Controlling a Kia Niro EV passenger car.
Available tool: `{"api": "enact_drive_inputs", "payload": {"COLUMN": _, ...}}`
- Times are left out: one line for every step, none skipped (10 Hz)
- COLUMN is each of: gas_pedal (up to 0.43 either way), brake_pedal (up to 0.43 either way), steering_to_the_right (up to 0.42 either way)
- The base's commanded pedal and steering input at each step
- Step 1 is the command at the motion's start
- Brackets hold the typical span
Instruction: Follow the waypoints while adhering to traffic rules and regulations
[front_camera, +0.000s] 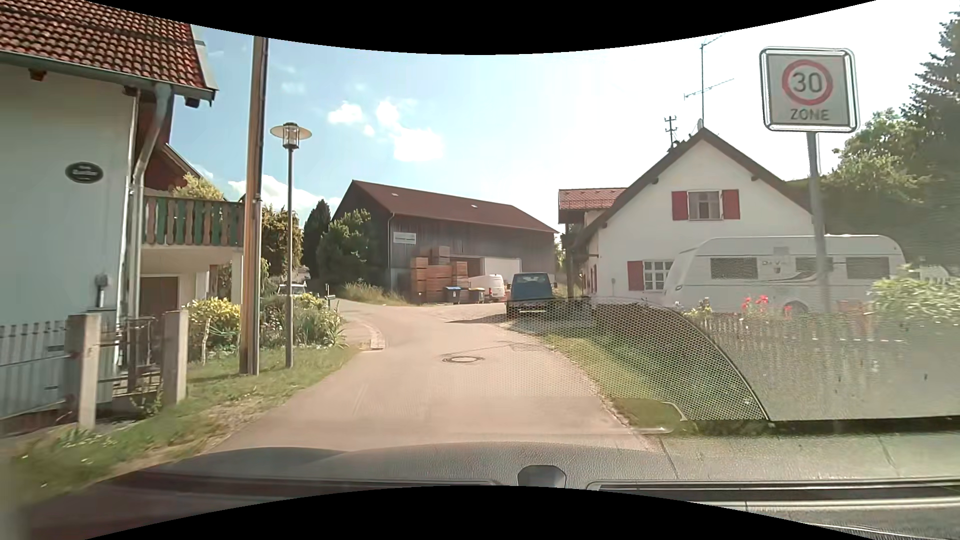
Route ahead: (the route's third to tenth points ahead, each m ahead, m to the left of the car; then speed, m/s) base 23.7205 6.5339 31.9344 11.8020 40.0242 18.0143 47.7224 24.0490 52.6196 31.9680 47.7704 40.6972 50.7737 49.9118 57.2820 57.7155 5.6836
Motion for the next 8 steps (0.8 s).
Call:
{"api": "enact_drive_inputs", "payload": {"gas_pedal": 0.098, "brake_pedal": 0.006, "steering_to_the_right": -0.012}}
{"api": "enact_drive_inputs", "payload": {"gas_pedal": 0.098, "brake_pedal": 0.006, "steering_to_the_right": -0.014}}
{"api": "enact_drive_inputs", "payload": {"gas_pedal": 0.098, "brake_pedal": 0.006, "steering_to_the_right": -0.015}}
{"api": "enact_drive_inputs", "payload": {"gas_pedal": 0.098, "brake_pedal": 0.006, "steering_to_the_right": -0.016}}
{"api": "enact_drive_inputs", "payload": {"gas_pedal": 0.098, "brake_pedal": 0.006, "steering_to_the_right": -0.019}}
{"api": "enact_drive_inputs", "payload": {"gas_pedal": 0.098, "brake_pedal": 0.006, "steering_to_the_right": -0.024}}
{"api": "enact_drive_inputs", "payload": {"gas_pedal": 0.098, "brake_pedal": 0.006, "steering_to_the_right": -0.031}}
{"api": "enact_drive_inputs", "payload": {"gas_pedal": 0.098, "brake_pedal": 0.006, "steering_to_the_right": -0.039}}
